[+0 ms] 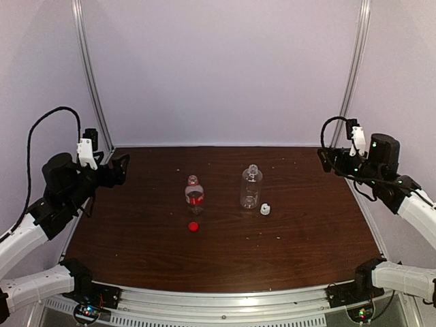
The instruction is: Unscrew the bottle caps
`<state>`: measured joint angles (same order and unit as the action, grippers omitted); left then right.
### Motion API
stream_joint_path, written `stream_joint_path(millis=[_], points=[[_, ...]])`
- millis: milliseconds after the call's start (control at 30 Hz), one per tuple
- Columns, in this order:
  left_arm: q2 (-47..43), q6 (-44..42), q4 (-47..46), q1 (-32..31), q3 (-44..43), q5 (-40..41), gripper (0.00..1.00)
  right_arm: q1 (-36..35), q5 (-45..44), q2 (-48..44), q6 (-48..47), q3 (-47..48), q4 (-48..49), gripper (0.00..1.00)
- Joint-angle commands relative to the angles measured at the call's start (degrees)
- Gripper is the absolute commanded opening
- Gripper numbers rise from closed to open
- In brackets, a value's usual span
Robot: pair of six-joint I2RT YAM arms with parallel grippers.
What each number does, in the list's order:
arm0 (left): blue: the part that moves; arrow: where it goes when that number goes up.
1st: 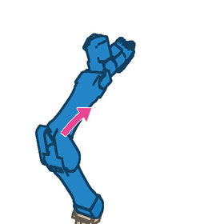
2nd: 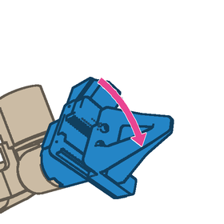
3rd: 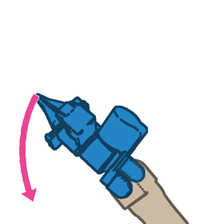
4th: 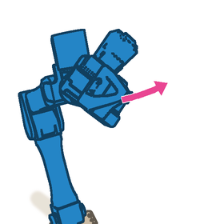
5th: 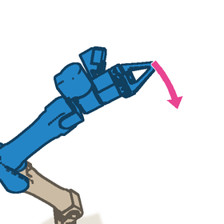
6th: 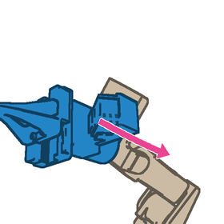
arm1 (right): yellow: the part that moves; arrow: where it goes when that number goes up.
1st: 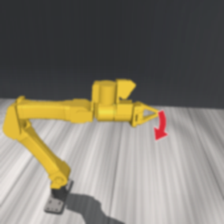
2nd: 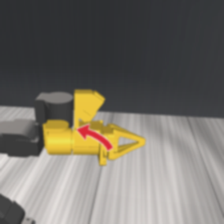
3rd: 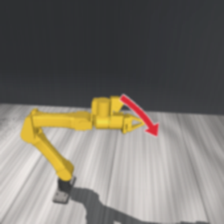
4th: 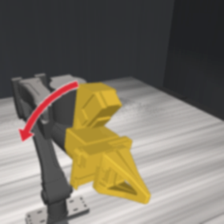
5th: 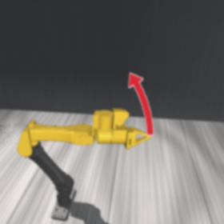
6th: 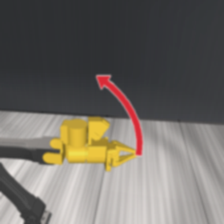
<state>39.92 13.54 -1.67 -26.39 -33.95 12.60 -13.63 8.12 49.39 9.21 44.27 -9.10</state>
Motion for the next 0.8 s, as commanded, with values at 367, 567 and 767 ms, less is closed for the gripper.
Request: stream_joint_path(millis=[367, 567, 767], points=[[-0.59, -1.03, -2.72, 0.46, 1.04, -0.72, 0.98, 0.27, 1.35, 1.24, -0.43, 0.03, 1.23, 1.0], [-0.02, -1.07, -2.63, 0.46, 0.95, -0.73, 0.98, 0.26, 1.04, 0.96, -0.6, 0.07, 1.15, 1.0], [0.55, -1.15, -2.09, 0.46, 0.62, -0.89, 0.98, 0.27, 1.1, 1.45, -0.69, 0.03, 1.47, 1.0]])
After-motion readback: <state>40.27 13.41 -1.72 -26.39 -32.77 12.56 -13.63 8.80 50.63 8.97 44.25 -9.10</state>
